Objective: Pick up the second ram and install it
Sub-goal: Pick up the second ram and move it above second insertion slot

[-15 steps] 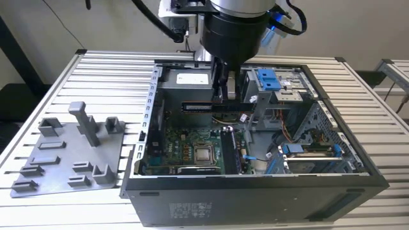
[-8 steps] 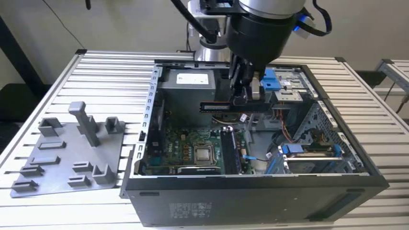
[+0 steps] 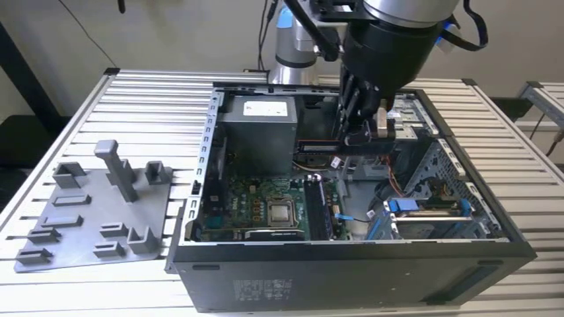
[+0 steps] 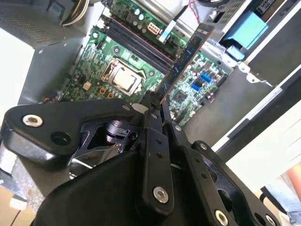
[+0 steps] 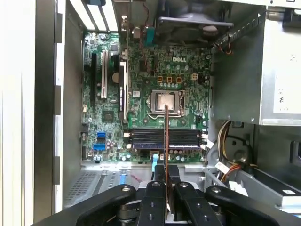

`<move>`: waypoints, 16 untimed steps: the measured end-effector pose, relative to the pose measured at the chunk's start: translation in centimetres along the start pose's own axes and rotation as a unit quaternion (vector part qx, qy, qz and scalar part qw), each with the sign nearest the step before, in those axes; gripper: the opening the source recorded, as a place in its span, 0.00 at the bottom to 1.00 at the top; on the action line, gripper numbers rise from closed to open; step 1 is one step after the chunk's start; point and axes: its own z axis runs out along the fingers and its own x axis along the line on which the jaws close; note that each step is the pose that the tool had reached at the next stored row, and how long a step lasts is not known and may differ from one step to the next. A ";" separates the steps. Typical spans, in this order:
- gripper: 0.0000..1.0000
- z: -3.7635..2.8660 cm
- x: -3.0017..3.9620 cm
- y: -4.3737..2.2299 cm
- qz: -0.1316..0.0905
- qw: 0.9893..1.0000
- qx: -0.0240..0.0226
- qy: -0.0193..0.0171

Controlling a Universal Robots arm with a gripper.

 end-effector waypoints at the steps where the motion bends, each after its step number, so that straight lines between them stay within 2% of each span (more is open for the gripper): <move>1: 0.14 0.00 0.01 -0.20 0.000 1.000 0.000 0.000; 3: 0.14 -0.01 0.01 -0.47 0.000 1.000 0.000 0.000; 9: 0.14 0.00 -0.03 -0.51 0.000 1.000 0.000 0.000; 12: 0.14 0.06 -0.32 -0.51 0.000 1.000 0.000 0.000; 16: 0.14 0.19 -1.04 -0.53 0.000 1.000 0.000 0.000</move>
